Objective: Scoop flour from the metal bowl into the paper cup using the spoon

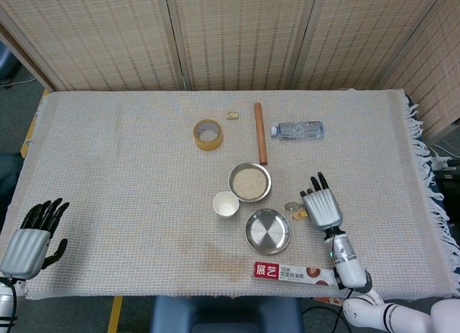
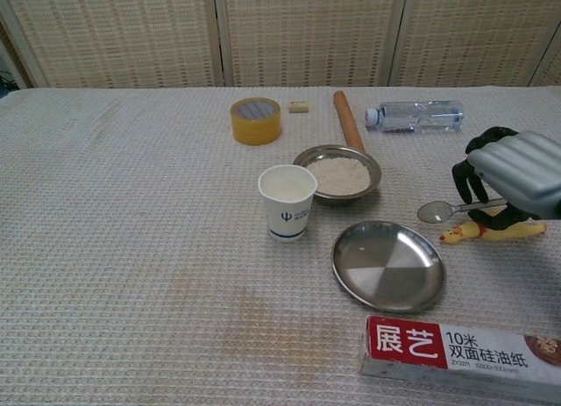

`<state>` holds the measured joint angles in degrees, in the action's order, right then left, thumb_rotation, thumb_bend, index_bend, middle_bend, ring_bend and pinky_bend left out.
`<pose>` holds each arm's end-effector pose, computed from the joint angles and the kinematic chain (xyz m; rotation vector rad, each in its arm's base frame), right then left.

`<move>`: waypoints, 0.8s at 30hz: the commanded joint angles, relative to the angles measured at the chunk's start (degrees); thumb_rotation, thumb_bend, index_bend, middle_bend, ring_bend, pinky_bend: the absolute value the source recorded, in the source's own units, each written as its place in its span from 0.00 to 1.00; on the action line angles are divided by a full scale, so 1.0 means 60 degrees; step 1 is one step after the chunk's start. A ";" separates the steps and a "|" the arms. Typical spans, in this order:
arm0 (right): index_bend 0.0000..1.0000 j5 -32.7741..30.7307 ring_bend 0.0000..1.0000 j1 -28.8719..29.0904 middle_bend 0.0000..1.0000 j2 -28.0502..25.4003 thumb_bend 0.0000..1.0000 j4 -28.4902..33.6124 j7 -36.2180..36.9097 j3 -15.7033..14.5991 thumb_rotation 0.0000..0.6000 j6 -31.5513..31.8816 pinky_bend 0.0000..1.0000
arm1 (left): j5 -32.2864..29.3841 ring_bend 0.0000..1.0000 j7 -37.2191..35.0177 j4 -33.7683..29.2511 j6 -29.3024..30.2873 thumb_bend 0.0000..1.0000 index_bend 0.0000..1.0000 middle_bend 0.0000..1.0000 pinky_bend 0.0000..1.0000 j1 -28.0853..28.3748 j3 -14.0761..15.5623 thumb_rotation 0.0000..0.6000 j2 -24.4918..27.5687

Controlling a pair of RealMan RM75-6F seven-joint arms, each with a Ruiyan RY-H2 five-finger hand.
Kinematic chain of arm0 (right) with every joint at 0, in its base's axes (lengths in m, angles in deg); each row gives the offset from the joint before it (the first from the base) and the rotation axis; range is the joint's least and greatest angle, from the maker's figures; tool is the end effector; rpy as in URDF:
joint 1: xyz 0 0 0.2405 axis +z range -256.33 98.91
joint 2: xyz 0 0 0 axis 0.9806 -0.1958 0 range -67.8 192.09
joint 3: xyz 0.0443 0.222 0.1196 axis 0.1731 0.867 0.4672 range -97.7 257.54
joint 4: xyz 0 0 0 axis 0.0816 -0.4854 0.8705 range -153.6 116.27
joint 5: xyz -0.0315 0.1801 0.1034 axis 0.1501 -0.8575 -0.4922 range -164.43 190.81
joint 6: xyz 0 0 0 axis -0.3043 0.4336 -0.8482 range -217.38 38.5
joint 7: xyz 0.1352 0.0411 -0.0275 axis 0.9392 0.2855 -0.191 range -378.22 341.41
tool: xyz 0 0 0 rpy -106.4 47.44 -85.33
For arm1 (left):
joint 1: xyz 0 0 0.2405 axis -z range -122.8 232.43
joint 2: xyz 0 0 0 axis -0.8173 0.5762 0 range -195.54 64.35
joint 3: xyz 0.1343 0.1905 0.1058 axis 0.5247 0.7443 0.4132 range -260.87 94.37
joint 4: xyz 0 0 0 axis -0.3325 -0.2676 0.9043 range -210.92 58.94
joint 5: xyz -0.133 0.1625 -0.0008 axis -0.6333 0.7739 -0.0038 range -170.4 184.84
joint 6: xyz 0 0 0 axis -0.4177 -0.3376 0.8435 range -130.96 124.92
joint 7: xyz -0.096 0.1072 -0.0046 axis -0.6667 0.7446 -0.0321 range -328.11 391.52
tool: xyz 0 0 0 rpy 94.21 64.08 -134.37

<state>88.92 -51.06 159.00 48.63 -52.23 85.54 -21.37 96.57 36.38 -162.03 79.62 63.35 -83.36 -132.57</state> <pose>-0.2483 -0.3010 -0.0211 1.7429 -0.5372 0.6217 -0.3155 0.1922 0.1380 -1.5593 -0.7863 -0.8172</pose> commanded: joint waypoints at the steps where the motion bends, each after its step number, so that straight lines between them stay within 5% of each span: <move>1: 0.93 -0.0011 0.16 -0.0002 0.59 0.0027 0.31 -0.0047 0.0011 0.0011 1.00 -0.0021 0.12 | -0.0011 0.00 -0.0005 0.0004 -0.0009 0.44 0.00 0.00 0.09 -0.0002 0.0001 1.00 0.0008; 11: 0.93 -0.0212 0.16 0.0001 0.59 -0.0103 0.31 -0.0073 0.0395 0.0285 1.00 -0.0107 0.12 | -0.0001 0.00 0.0016 -0.0018 -0.0036 0.44 0.00 0.00 0.09 0.0007 0.0015 1.00 0.0009; 24: 0.93 -0.1317 0.16 0.0651 0.59 -0.1048 0.32 0.1371 0.0775 0.1330 1.00 -0.1239 0.12 | 0.0011 0.00 0.0012 -0.0036 -0.0060 0.44 0.00 0.00 0.10 0.0018 0.0026 1.00 0.0018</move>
<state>82.98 -48.46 154.10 54.63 -47.54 91.91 -26.73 96.64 36.44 -162.26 79.26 63.46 -83.20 -132.47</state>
